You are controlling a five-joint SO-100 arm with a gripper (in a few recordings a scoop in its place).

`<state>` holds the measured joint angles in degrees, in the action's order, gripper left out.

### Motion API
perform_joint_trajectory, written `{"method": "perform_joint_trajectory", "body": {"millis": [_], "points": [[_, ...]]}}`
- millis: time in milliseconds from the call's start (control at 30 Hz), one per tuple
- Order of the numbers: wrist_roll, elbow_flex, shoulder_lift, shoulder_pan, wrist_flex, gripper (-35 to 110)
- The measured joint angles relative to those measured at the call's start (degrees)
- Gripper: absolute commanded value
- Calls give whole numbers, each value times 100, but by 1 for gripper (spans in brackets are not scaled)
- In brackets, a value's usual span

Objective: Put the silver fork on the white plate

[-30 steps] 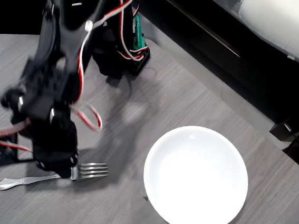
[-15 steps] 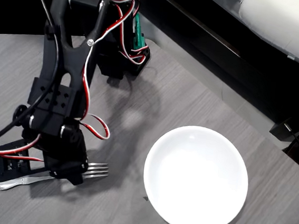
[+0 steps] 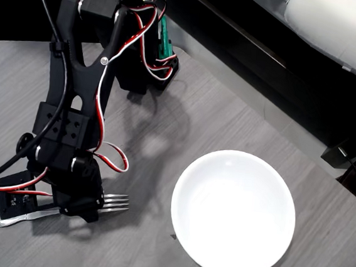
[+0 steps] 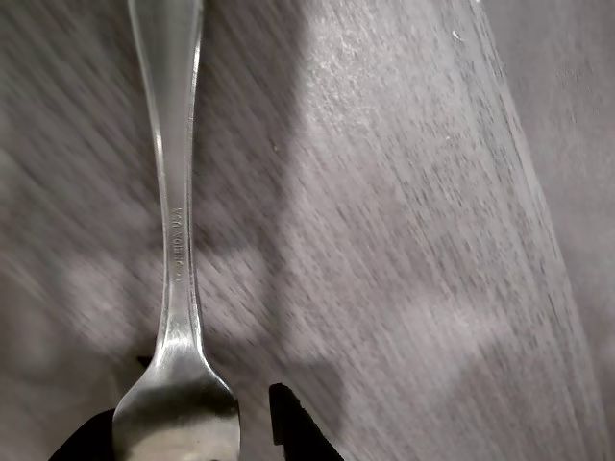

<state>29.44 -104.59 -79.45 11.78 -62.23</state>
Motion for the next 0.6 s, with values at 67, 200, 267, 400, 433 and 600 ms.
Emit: {"method": "perform_joint_trajectory", "body": {"millis": [67, 200, 267, 400, 433, 600], "points": [[0, 0, 35, -44, 0, 17], [0, 35, 88, -62, 26, 17], [0, 193, 105, -44, 62, 17], [0, 264, 105, -35, 26, 17], [0, 264, 105, -35, 26, 17], [0, 264, 105, -35, 26, 13]]}}
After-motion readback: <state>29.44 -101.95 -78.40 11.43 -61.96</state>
